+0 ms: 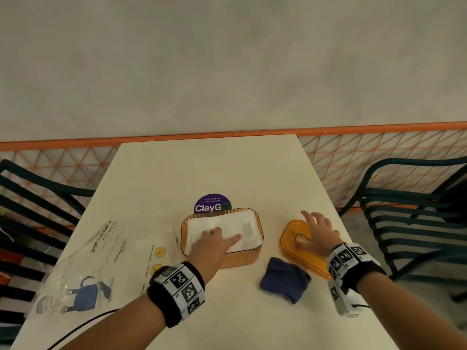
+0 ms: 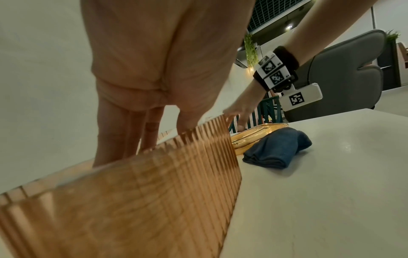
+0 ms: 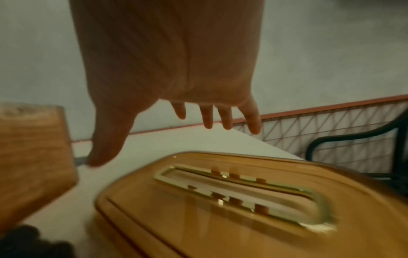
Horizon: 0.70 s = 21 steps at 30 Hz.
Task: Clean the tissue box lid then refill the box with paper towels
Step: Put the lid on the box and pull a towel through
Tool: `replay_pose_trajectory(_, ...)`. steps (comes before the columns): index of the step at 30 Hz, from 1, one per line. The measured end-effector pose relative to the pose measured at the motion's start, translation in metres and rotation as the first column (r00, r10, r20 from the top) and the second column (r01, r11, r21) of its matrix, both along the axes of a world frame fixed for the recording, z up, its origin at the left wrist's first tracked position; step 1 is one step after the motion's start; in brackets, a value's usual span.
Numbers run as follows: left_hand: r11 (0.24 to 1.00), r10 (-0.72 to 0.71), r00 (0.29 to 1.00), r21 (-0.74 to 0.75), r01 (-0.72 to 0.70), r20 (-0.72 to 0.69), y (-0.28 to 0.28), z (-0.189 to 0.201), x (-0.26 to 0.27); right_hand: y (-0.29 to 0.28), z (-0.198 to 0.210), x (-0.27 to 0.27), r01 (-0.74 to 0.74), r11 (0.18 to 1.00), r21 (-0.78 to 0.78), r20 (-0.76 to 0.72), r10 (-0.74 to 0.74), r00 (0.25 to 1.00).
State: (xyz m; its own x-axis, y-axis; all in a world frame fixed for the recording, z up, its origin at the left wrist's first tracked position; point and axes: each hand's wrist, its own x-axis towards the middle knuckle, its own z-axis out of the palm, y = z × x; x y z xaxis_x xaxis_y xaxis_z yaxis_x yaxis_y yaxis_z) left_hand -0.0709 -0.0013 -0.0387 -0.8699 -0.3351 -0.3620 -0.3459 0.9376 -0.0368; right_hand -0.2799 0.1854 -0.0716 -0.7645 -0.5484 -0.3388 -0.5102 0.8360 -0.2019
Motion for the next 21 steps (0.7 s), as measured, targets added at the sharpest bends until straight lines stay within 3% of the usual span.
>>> replay_pose_trajectory(3, 1.000, -0.016, 1.000, -0.006, 0.017, 0.011, 0.000, 0.004, 0.000, 0.020, -0.018, -0.012, 0.013, 0.978, 0.208, 0.104, -0.035, 0.994)
replay_pose_trajectory(6, 1.000, -0.014, 1.000, -0.016, 0.014, 0.004, 0.000, 0.004, 0.000, 0.025, -0.022, -0.014, -0.024, 0.969, 0.248, 0.141, -0.012, 0.990)
replay_pose_trajectory(9, 1.000, -0.018, 1.000, -0.020, 0.018, 0.004, 0.003, 0.006, -0.001, 0.023, -0.022, -0.006, -0.150, 0.940, 0.306, 0.104, 0.124, 0.987)
replay_pose_trajectory(11, 0.999, -0.027, 1.000, -0.035, 0.027, -0.005, 0.001, 0.005, -0.001, 0.020, -0.018, -0.004, -0.156, 0.940, 0.305, 0.068, 0.142, 0.988)
replay_pose_trajectory(16, 0.997, -0.024, 1.000, -0.074, 0.023, -0.020, 0.003, 0.007, 0.002, -0.011, 0.029, 0.002, -0.127, 0.992, 0.007, 0.007, 0.127, 0.992)
replay_pose_trajectory(18, 0.996, -0.036, 0.998, -0.079, 0.031, -0.059, 0.001, 0.005, 0.004, -0.034, 0.054, 0.015, -0.255, 0.957, -0.137, -0.023, 0.254, 0.967)
replay_pose_trajectory(21, 0.997, -0.029, 0.965, -0.071, 0.011, -0.260, -0.003, 0.004, 0.005, -0.067, 0.078, 0.043, -0.478, 0.849, -0.224, -0.043, 0.482, 0.875)
